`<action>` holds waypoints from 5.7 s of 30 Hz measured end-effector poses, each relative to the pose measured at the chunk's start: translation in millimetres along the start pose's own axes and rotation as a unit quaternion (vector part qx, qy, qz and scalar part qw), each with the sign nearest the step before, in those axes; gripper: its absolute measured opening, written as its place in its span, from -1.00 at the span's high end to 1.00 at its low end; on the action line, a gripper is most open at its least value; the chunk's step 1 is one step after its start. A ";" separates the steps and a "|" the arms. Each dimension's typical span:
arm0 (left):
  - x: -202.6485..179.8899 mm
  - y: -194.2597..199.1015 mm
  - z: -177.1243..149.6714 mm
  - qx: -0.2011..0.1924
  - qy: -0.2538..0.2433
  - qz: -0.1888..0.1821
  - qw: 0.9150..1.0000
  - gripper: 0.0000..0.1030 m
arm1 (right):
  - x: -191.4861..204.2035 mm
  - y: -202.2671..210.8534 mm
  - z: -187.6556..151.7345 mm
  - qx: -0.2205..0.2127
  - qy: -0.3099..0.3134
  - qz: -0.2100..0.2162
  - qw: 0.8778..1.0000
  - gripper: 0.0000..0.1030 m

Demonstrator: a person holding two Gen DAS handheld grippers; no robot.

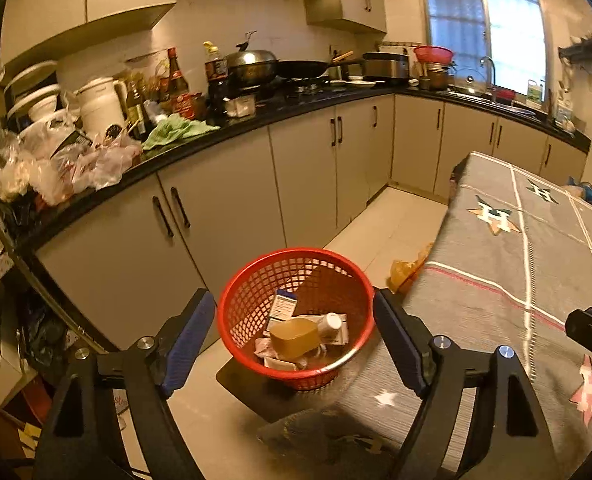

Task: Collect trash
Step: 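Return both tools to the table toward the red box and brown wrapper, then grasp the red-white paper box with the left tool while the right tool grasps the brown snack wrapper, then carry box and wrapper to the red basket and open both tools to drop them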

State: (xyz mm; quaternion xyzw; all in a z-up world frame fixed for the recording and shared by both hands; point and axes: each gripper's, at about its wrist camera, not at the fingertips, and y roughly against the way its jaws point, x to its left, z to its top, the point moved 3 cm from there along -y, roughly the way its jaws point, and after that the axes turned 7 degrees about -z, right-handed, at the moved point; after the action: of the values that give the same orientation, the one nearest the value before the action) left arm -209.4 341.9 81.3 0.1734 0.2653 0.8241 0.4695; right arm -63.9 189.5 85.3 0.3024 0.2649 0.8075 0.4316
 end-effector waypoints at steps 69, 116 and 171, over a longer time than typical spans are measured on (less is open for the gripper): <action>-449.7 -17.0 -43.3 0.188 -0.287 -0.439 0.830 1.00 | -370.2 33.9 33.1 -0.051 -0.241 -0.164 0.955 0.29; -307.4 38.8 -30.6 0.059 -0.210 -0.357 0.908 -0.36 | -350.3 63.8 35.9 -0.118 -0.189 -0.148 0.963 0.27; 87.3 -79.7 -23.2 0.054 0.083 -0.020 0.995 -0.50 | 89.3 -97.0 31.0 0.066 0.050 0.120 0.989 -0.19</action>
State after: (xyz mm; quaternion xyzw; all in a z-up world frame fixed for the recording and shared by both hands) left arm -211.0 444.5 18.1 0.1245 0.3508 0.8105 0.4523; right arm -29.3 318.5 62.6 0.3191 0.3003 0.8483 0.2971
